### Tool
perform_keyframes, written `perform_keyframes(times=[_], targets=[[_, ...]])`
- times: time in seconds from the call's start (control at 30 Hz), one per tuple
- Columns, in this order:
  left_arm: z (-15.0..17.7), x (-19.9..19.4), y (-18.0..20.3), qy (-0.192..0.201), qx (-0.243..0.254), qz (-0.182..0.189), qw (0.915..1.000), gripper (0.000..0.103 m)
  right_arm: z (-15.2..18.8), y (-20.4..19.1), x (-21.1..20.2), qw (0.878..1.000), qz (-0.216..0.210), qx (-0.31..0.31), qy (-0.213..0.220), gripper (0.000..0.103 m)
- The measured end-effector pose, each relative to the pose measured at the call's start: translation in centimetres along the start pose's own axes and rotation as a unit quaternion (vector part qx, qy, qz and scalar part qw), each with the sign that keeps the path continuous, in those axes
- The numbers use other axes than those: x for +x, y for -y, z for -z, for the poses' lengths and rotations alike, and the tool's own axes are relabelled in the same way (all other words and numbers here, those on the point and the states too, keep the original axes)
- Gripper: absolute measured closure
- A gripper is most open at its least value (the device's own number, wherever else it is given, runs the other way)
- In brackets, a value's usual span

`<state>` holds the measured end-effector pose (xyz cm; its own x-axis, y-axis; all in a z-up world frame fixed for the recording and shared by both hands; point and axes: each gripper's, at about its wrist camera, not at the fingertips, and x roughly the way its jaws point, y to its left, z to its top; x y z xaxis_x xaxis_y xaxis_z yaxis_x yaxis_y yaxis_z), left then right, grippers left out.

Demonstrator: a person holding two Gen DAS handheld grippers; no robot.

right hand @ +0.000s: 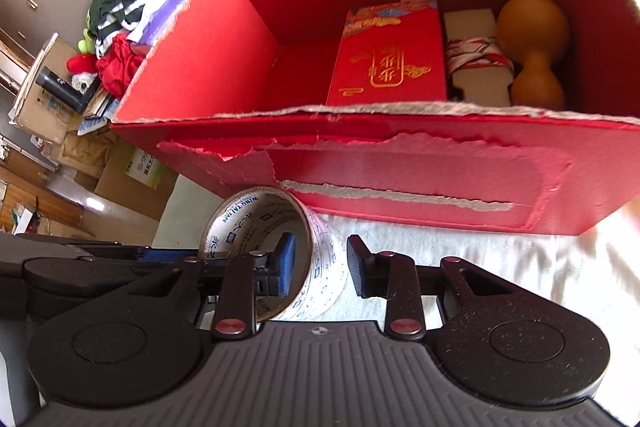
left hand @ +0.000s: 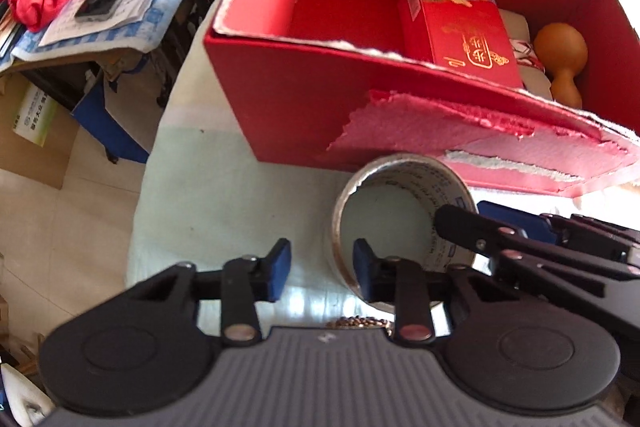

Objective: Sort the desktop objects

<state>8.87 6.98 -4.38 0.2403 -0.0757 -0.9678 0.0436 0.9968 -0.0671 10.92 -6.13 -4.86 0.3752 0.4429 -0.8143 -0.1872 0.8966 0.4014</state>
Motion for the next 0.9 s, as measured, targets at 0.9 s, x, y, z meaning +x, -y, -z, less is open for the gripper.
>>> perform_keyframes(times=[0.9], targets=[[1.2,-1.5,10.0,0.010,0.151,0.039,0.9877,0.091,3.1,6.2,-5.8,0.996,0.053,0.060,0.023,0.087]])
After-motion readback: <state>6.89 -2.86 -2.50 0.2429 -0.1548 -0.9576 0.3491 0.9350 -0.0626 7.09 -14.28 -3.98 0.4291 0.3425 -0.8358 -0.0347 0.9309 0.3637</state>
